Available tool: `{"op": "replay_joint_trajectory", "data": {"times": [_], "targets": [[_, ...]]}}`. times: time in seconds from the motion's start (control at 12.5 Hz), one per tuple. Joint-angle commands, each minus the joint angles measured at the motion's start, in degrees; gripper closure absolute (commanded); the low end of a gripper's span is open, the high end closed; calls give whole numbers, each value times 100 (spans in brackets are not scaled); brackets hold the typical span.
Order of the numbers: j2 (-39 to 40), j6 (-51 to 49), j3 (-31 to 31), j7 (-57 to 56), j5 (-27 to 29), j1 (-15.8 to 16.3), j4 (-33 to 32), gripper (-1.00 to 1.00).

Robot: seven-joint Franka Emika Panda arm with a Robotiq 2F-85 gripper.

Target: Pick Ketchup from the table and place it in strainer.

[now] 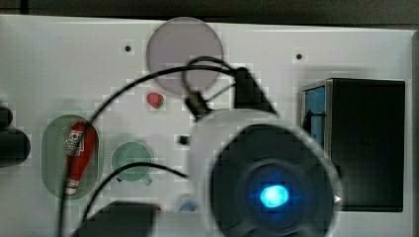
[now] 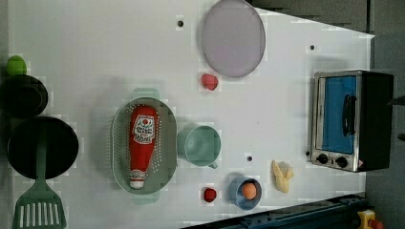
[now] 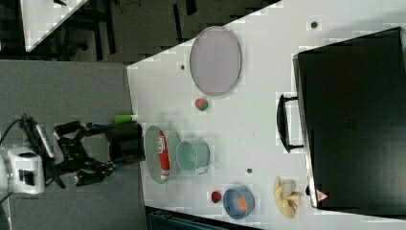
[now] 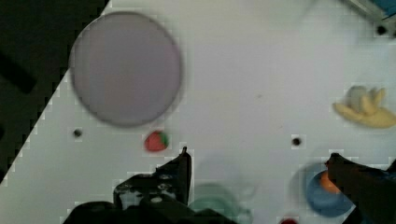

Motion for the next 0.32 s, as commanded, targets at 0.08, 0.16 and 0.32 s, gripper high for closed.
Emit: {"op": "replay_joint_trajectory", "data": {"times": [0.08, 0.16, 0.32], "targets": [[168, 73, 188, -407, -227, 72, -84, -100], [168, 69, 183, -407, -228, 72, -90, -100], [189, 68, 162, -407, -228, 71, -114, -100]]}}
